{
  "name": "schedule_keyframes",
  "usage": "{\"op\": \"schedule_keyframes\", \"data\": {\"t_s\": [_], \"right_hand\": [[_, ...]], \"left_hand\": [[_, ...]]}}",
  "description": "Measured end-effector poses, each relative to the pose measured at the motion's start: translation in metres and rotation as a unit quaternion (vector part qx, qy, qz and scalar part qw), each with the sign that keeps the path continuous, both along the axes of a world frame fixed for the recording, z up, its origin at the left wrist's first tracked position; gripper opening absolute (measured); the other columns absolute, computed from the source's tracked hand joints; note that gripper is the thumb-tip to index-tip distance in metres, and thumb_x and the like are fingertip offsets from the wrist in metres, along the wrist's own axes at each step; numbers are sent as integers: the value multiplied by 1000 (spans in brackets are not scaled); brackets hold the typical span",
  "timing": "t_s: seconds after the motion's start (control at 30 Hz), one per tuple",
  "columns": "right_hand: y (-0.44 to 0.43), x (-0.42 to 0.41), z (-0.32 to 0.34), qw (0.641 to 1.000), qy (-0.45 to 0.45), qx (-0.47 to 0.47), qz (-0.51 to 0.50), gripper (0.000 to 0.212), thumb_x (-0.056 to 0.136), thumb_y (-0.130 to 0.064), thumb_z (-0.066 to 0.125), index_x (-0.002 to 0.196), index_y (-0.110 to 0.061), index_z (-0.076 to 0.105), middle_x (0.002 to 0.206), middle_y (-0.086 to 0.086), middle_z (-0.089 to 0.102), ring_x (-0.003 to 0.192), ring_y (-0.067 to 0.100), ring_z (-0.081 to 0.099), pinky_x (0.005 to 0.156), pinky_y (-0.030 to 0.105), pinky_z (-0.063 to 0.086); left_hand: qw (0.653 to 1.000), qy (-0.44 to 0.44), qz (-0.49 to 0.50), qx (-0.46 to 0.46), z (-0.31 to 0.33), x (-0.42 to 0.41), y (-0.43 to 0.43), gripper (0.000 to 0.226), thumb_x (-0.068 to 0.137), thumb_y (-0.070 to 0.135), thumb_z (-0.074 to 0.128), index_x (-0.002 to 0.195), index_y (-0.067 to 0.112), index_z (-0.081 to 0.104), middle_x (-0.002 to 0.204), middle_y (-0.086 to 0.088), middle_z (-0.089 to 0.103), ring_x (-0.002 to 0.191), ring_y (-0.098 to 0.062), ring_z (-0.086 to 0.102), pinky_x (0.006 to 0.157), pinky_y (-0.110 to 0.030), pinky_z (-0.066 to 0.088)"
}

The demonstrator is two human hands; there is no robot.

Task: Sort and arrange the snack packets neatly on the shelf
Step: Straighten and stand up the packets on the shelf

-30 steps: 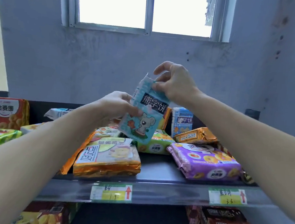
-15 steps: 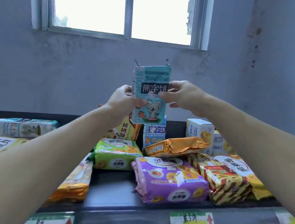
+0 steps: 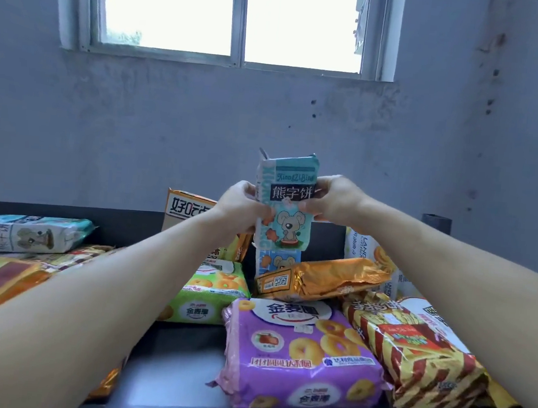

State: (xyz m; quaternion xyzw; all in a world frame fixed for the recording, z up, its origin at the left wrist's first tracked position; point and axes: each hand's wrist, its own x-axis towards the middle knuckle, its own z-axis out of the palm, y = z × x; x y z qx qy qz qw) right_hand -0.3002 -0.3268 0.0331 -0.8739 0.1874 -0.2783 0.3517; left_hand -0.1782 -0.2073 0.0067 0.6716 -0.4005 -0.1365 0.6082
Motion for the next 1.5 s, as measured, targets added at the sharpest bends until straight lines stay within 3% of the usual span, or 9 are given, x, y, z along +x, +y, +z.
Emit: {"op": "schedule_keyframes", "data": {"t_s": [0.27, 0.47, 0.63, 0.77, 0.9, 1.13, 1.27, 1.4, 1.5], "right_hand": [[-17, 3, -11, 991, 119, -59, -24, 27, 90, -21, 61, 116, -11, 62, 106, 4, 68, 95, 21, 65, 84, 33, 57], [-12, -16, -2, 934, 331, -134, 3, 37, 85, -49, 61, 102, -16, 62, 103, 2, 69, 97, 15, 65, 83, 26, 54], [-5, -32, 4, 913, 394, -92, 63, 42, 80, -45, 66, 112, -19, 61, 113, 1, 66, 105, 16, 62, 93, 29, 50], [11, -43, 3, 856, 494, -124, 91, 67, 77, -37, 70, 137, -25, 43, 134, -3, 49, 120, 17, 47, 96, 28, 38], [26, -39, -15, 837, 474, -273, 30, 73, 75, -33, 77, 137, -26, 39, 127, -3, 48, 110, 17, 46, 86, 30, 39], [31, -41, -16, 859, 366, -357, 15, 31, 73, -27, 74, 102, -21, 63, 81, -11, 54, 70, 5, 49, 54, 23, 39], [32, -46, -8, 849, 414, -329, 7, 38, 75, -26, 74, 110, -21, 63, 98, -5, 62, 86, 13, 57, 67, 26, 46], [35, -49, 1, 839, 472, -270, 21, 42, 81, -15, 65, 122, -20, 57, 108, -5, 59, 89, 9, 52, 67, 20, 40], [31, -47, 8, 863, 469, -184, 43, 30, 85, -17, 55, 113, -18, 62, 99, -9, 62, 97, 8, 55, 90, 27, 42]], "left_hand": [[998, -24, 32, 55, -24, 18, -16, 29, 80, 2, 67, 98, 13, 48, 104, -12, 65, 96, -29, 66, 82, -49, 56], [996, -5, 40, 74, -32, 23, -22, 23, 86, 2, 62, 101, 10, 47, 109, -13, 63, 100, -31, 65, 82, -49, 56], [994, -2, 51, 91, -32, 23, -26, 29, 86, 3, 62, 112, 5, 50, 111, -13, 65, 99, -30, 65, 80, -47, 56], [994, 4, 56, 96, -32, 21, -27, 26, 87, 3, 61, 112, 5, 54, 111, -14, 66, 98, -31, 66, 80, -47, 57], [994, 9, 60, 93, -32, 18, -26, 23, 87, 2, 61, 110, 5, 55, 111, -14, 66, 99, -32, 66, 81, -48, 56], [994, 21, 62, 83, -35, 18, -21, 23, 86, -2, 60, 107, 8, 57, 115, -14, 66, 105, -33, 64, 79, -46, 56], [994, 20, 58, 89, -39, 14, -22, 18, 86, -1, 61, 100, 10, 56, 113, -13, 66, 103, -32, 65, 75, -43, 57], [994, 1, 66, 87, -41, 12, -25, 21, 86, 0, 62, 100, 12, 54, 114, -12, 66, 104, -31, 65, 79, -46, 57], [992, -28, 78, 97, -39, 10, -27, 21, 85, 0, 62, 99, 13, 54, 113, -12, 66, 104, -31, 64, 78, -45, 58]]}}
